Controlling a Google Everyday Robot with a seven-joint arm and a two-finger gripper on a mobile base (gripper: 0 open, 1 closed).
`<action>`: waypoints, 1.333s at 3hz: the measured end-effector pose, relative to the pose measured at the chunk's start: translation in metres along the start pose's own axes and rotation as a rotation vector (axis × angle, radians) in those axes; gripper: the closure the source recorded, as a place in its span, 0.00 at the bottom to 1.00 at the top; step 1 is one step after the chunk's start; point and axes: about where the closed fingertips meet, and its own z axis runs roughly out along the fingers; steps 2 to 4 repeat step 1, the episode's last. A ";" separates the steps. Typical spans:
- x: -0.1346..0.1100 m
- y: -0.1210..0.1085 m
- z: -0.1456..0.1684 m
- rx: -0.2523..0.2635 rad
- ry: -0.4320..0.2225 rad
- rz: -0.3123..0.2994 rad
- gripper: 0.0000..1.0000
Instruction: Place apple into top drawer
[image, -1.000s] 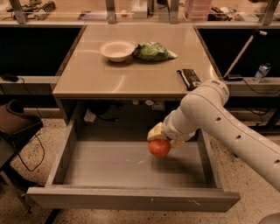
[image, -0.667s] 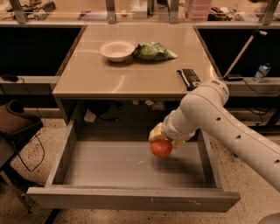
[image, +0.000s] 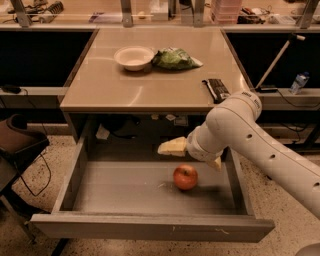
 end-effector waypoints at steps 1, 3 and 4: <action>0.000 0.000 0.000 0.000 0.000 0.000 0.00; 0.000 0.000 0.000 0.000 0.000 0.000 0.00; 0.000 0.000 0.000 0.000 0.000 0.000 0.00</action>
Offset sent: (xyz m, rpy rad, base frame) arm 0.0000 0.0000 0.0000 0.0000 0.0000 0.0000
